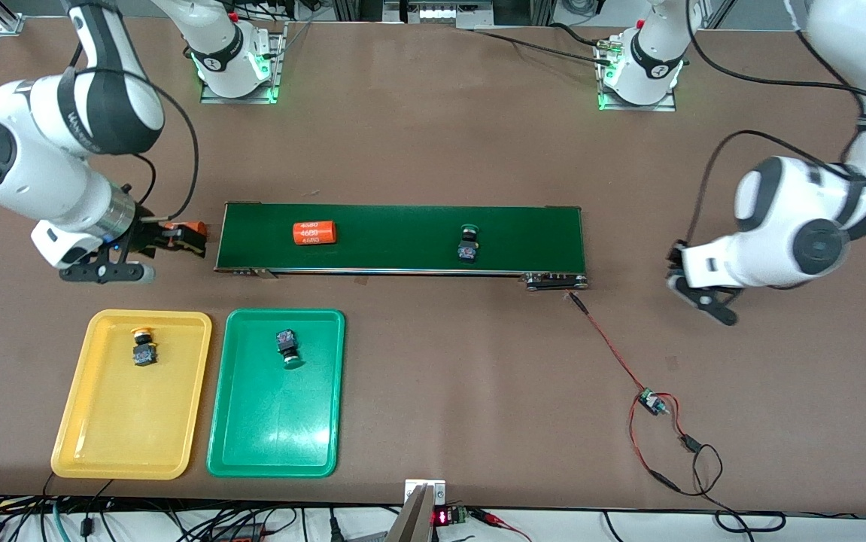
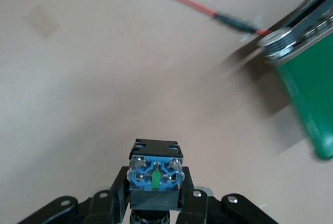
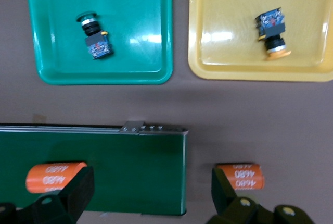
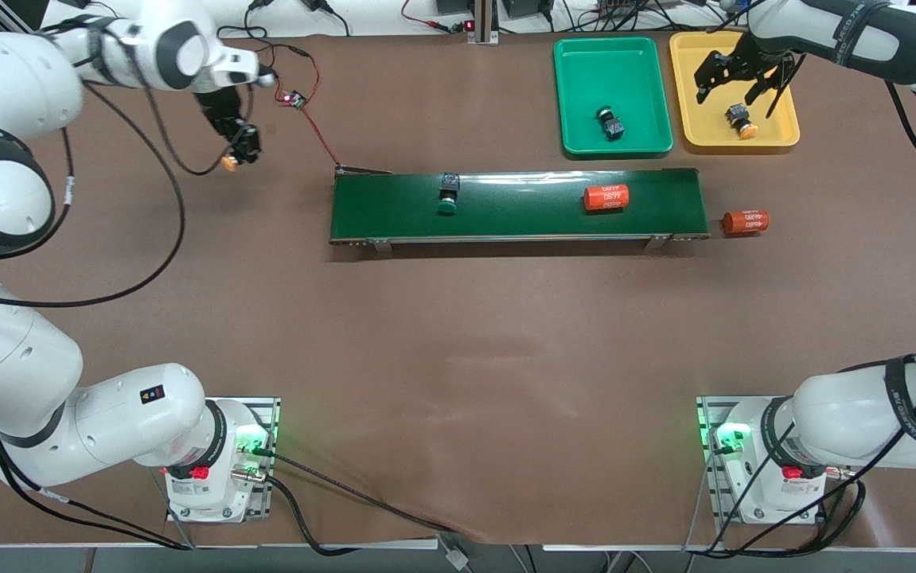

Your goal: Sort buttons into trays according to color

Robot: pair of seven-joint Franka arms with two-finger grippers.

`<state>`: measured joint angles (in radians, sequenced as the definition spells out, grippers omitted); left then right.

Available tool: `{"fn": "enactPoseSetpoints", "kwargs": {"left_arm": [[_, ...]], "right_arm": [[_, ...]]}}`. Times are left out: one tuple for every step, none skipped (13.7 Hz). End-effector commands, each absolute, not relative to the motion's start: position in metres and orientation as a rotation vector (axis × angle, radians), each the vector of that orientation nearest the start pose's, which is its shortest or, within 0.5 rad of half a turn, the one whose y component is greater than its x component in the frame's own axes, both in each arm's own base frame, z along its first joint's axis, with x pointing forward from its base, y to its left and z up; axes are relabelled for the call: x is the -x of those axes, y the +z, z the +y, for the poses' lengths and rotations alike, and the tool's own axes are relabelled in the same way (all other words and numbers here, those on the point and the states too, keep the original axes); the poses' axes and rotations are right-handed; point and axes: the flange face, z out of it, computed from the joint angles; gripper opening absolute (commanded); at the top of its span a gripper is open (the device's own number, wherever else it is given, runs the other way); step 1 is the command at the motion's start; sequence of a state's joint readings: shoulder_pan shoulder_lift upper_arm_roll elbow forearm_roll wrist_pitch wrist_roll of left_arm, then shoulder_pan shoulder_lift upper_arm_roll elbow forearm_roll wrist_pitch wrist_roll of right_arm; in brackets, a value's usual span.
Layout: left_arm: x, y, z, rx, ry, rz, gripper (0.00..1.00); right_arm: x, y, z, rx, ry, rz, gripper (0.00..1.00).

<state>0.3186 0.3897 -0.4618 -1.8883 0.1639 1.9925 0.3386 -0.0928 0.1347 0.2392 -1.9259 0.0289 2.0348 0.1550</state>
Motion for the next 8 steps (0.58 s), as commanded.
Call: {"fn": "enactPoseSetpoints", "kwargs": {"left_arm": [[-0.575, 0.315, -0.097, 3.097, 0.409, 0.720, 0.00], [-0.573, 0.314, -0.107, 3.118, 0.420, 0.661, 0.00], [-0.570, 0.309, -0.121, 3.141, 0.442, 0.599, 0.00], [-0.568, 0.304, -0.131, 3.161, 0.462, 0.543, 0.00], [-0.565, 0.299, -0.146, 3.178, 0.472, 0.515, 0.00], [-0.562, 0.298, -0.160, 3.202, 0.482, 0.468, 0.00], [-0.558, 0.298, -0.175, 3.205, 0.487, 0.420, 0.00], [-0.554, 0.298, -0.186, 3.200, 0.490, 0.369, 0.00]], "right_arm": [[-0.558, 0.425, 0.095, 3.072, 0.032, 0.108, 1.00], [-0.551, 0.426, 0.097, 3.076, 0.023, 0.124, 1.00], [-0.542, 0.431, 0.103, 3.070, 0.010, 0.140, 1.00], [-0.533, 0.431, 0.106, 3.053, 0.019, 0.159, 1.00], [-0.527, 0.432, 0.108, 2.995, 0.014, 0.221, 1.00], [-0.523, 0.428, 0.115, 2.919, 0.034, 0.301, 1.00], [-0.520, 0.423, 0.123, 2.902, 0.022, 0.309, 1.00], [-0.515, 0.419, 0.126, 2.903, -0.001, 0.315, 1.00]]}}
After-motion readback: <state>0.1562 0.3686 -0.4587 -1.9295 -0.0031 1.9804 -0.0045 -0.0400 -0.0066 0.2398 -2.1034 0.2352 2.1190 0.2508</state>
